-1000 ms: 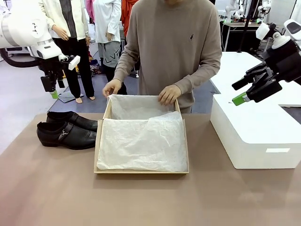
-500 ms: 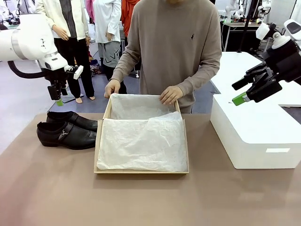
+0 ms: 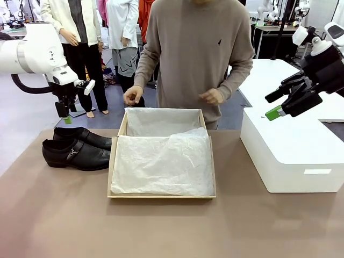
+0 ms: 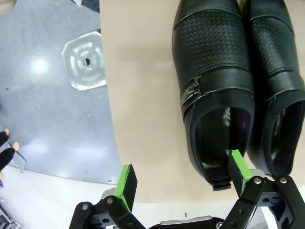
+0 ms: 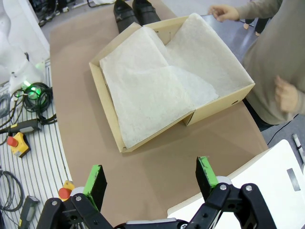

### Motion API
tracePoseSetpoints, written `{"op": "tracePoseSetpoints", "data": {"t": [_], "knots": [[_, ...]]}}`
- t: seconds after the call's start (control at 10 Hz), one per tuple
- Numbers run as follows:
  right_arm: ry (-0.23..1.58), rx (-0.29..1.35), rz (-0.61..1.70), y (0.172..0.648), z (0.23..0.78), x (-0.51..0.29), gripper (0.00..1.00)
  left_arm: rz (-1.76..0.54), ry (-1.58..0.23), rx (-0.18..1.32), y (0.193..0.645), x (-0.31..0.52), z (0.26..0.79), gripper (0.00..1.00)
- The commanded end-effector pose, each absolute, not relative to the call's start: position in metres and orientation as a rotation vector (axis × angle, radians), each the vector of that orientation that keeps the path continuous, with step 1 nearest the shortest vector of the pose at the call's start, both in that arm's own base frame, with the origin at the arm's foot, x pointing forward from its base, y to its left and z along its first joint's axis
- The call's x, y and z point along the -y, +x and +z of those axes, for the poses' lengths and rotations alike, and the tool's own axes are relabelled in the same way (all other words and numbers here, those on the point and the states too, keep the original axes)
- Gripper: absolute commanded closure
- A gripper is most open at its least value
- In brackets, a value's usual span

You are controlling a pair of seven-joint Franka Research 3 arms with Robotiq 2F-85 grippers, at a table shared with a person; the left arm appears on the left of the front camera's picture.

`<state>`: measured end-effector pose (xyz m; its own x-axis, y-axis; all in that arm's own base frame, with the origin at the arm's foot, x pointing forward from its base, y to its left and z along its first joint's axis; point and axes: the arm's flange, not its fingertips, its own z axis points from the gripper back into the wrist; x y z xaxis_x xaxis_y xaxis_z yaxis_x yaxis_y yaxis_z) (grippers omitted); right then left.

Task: Pack the shoes into the box.
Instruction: Place one shoe of the Shoes into the Shoes Box.

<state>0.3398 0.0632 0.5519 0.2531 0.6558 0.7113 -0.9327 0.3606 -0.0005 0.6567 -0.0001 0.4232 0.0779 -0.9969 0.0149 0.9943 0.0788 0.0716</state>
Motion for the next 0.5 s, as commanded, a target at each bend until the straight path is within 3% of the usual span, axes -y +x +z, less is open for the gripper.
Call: {"op": "tracePoseSetpoints", "data": {"t": [0.0, 0.4], "knots": [[0.491, 0.717, 1.16, 0.343, 0.552, -0.063, 0.0, -1.514, 0.082, 0.073, 0.671, -0.004, 0.421, 0.0], [0.491, 0.717, 1.16, 0.343, 0.552, -0.063, 0.0, -1.52, 0.039, 0.034, 0.677, -0.004, 0.402, 0.0]]}}
